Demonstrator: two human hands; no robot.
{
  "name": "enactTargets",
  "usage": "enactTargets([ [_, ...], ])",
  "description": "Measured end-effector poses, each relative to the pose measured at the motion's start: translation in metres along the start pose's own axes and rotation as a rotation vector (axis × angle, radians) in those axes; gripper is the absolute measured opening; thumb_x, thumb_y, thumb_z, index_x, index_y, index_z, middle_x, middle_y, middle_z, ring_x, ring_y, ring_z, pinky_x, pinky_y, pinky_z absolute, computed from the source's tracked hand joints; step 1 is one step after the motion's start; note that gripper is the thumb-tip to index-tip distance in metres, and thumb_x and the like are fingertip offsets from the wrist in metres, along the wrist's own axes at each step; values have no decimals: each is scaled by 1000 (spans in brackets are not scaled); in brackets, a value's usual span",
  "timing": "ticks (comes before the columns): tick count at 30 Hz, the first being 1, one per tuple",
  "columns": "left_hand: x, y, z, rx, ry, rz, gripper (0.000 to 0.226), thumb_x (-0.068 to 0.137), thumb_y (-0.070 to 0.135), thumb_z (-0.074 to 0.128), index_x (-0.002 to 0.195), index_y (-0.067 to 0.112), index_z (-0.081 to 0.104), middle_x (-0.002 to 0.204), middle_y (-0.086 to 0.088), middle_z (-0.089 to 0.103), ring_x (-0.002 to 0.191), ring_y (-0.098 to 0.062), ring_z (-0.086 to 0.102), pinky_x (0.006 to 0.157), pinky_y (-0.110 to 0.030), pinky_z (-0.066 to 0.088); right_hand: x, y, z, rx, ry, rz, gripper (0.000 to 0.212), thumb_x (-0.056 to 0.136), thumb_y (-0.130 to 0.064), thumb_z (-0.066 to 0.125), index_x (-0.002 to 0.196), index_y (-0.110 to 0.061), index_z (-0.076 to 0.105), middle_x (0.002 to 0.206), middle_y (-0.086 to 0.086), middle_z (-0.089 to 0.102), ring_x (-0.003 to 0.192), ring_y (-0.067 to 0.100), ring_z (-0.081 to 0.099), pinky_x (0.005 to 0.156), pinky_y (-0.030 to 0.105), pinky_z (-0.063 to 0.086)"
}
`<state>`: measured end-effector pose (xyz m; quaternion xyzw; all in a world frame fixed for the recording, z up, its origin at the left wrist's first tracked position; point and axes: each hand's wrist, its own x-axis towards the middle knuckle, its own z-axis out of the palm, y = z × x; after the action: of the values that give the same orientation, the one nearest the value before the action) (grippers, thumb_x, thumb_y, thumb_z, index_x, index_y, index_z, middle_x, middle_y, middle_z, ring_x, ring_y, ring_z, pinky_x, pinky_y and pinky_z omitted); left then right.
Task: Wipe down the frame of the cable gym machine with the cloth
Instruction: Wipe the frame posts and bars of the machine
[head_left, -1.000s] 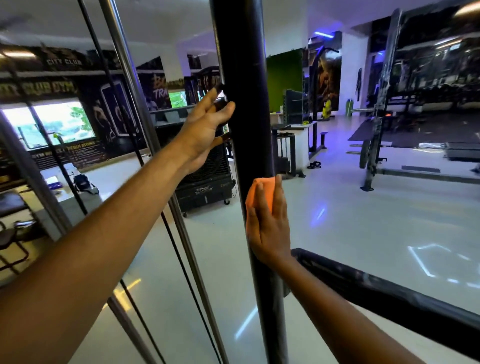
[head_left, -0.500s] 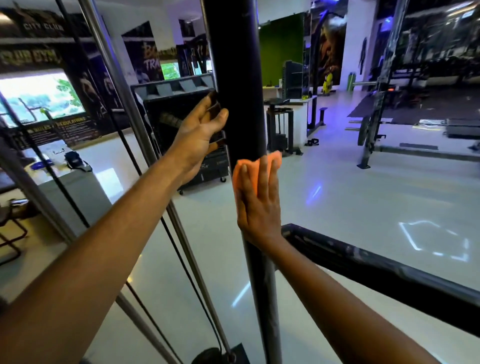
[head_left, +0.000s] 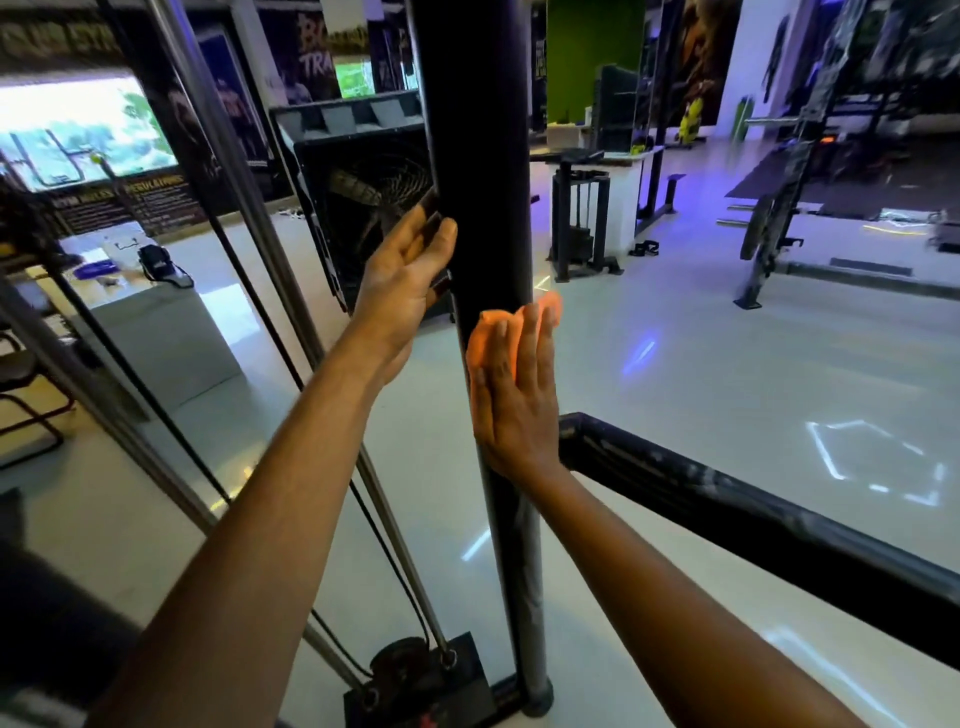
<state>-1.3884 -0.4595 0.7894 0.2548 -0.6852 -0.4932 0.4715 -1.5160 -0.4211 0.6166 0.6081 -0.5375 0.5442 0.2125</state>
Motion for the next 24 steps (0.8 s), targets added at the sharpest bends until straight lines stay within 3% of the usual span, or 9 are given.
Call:
enactTargets([
  [3, -6, -12, 4, -11, 12, -12, 46, 113, 30, 56, 159, 29, 50, 148, 11, 66, 138, -9, 60, 116, -40, 51, -25, 3, 2, 24, -51, 38, 93, 110, -12, 62, 173, -16, -6, 179, 17, -18, 165, 50, -6, 129, 71, 19],
  [6, -9, -19, 7, -3, 38, -33, 46, 112, 33, 57, 158, 33, 51, 147, 13, 66, 138, -9, 61, 117, -43, 50, 17, -3, -2, 90, -3, 38, 68, 113, -18, 54, 168, 2, 20, 177, 32, 1, 166, 51, -1, 131, 68, 18],
  [9, -14, -27, 10, 13, 58, -47, 47, 111, 36, 57, 158, 34, 50, 148, 16, 65, 138, -9, 61, 116, -41, 52, 55, -9, -6, 142, 77, 24, 65, 111, -15, 56, 165, 6, 27, 175, 35, 11, 165, 52, 7, 131, 66, 20],
  [12, -22, -39, 13, 9, 101, -53, 49, 111, 36, 57, 159, 33, 49, 149, 16, 64, 138, -7, 61, 112, -37, 55, 28, 1, 2, 117, 56, 20, 74, 109, -13, 62, 168, -3, 18, 177, 28, 3, 165, 53, 5, 129, 68, 22],
  [15, -32, -53, 19, -3, 144, -79, 49, 111, 34, 58, 159, 33, 50, 147, 20, 65, 137, -2, 60, 104, -26, 56, -48, 19, 14, 59, -64, 88, 94, 109, -15, 65, 174, -26, -2, 180, 11, -15, 166, 49, 0, 128, 71, 23],
  [18, -43, -69, 25, 8, 164, -115, 47, 111, 33, 59, 157, 35, 52, 143, 26, 65, 132, 5, 60, 93, -17, 56, -98, 25, 17, 44, -108, 165, 103, 107, -12, 68, 173, -33, -9, 181, 8, -17, 166, 48, 1, 123, 75, 25],
  [22, -53, -83, 24, 6, 147, -148, 48, 110, 35, 60, 158, 36, 52, 148, 22, 63, 136, 3, 59, 97, -20, 57, -54, 11, 10, 101, -70, 134, 96, 113, -19, 60, 171, -39, -14, 181, 4, -20, 167, 45, 1, 126, 71, 26],
  [24, -53, -87, 20, -9, 130, -153, 48, 111, 35, 57, 158, 35, 51, 151, 17, 62, 139, -3, 58, 105, -25, 56, -22, 3, 8, 124, -16, 131, 91, 115, -24, 54, 170, -41, -17, 182, 9, -11, 168, 41, 0, 130, 66, 23],
])
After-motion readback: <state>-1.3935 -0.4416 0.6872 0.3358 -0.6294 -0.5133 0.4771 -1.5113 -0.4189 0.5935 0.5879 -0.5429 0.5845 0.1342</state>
